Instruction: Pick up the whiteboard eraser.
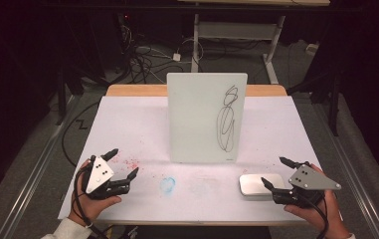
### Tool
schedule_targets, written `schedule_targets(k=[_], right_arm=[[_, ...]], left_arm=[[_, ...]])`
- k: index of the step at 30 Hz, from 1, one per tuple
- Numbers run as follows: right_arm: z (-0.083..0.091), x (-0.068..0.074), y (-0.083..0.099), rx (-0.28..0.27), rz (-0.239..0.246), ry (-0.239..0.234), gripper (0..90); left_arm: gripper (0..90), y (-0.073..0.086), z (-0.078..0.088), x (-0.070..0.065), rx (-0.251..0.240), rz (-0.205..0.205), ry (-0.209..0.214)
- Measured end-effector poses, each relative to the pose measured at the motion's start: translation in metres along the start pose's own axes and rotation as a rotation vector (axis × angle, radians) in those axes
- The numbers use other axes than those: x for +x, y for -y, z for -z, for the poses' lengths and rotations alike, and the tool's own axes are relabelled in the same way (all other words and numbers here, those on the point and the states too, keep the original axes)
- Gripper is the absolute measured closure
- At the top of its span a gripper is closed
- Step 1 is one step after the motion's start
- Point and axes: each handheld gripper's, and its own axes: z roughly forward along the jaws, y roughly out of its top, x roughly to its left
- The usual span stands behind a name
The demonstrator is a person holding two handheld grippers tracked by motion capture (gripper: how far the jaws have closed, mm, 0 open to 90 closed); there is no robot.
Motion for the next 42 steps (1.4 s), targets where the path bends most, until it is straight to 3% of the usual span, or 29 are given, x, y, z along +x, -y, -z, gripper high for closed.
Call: schedule_targets(k=[2, 4, 8, 11, 15, 19, 21, 22, 24, 26, 29, 33, 36, 39, 42], right_arm=[[0.000, -0.002, 0.002, 0.010, -0.003, -0.012, 18.9], [0.000, -0.007, 0.006, 0.029, -0.015, -0.028, 18.0], [-0.002, -0.015, 0.011, 0.067, -0.023, -0.055, 18.2], [-0.007, -0.024, 0.013, 0.116, -0.018, -0.090, 18.6], [-0.019, -0.030, 0.004, 0.260, 0.082, -0.167, 19.6], [-0.028, -0.035, -0.004, 0.341, 0.134, -0.244, 20.1], [-0.035, -0.034, -0.010, 0.409, 0.196, -0.293, 20.8], [-0.042, -0.029, -0.017, 0.478, 0.276, -0.355, 21.7], [-0.044, -0.028, -0.019, 0.502, 0.293, -0.370, 21.9], [-0.054, -0.022, -0.026, 0.573, 0.379, -0.409, 21.9], [-0.062, -0.018, -0.030, 0.600, 0.412, -0.447, 22.1], [-0.071, -0.015, -0.029, 0.630, 0.432, -0.457, 23.6], [-0.082, -0.013, -0.025, 0.675, 0.484, -0.500, 21.1], [-0.085, -0.011, -0.022, 0.710, 0.491, -0.496, 22.0], [-0.090, -0.012, -0.017, 0.706, 0.506, -0.527, 25.9]], left_arm=[[18.2, 0.001, -0.003, -0.006, 0.021, -0.036, 0.008], [19.4, 0.003, -0.008, -0.012, 0.055, -0.046, 0.028], [19.3, 0.005, -0.010, -0.011, 0.061, -0.046, 0.044], [19.3, 0.006, -0.009, -0.008, 0.050, -0.022, 0.045], [19.5, 0.006, -0.009, -0.010, 0.067, -0.027, 0.034], [20.1, 0.006, -0.013, -0.012, 0.091, -0.046, 0.047], [20.3, 0.007, -0.015, -0.014, 0.103, -0.057, 0.063], [20.6, 0.007, -0.016, -0.014, 0.109, -0.064, 0.070], [20.6, 0.007, -0.016, -0.016, 0.120, -0.073, 0.075], [20.6, 0.008, -0.017, -0.017, 0.127, -0.082, 0.080], [20.6, 0.008, -0.018, -0.018, 0.138, -0.090, 0.086], [20.6, 0.009, -0.018, -0.018, 0.146, -0.088, 0.094], [20.6, 0.009, -0.019, -0.019, 0.150, -0.088, 0.100], [20.6, 0.009, -0.020, -0.020, 0.158, -0.091, 0.103], [20.6, 0.008, -0.020, -0.021, 0.165, -0.101, 0.107]])
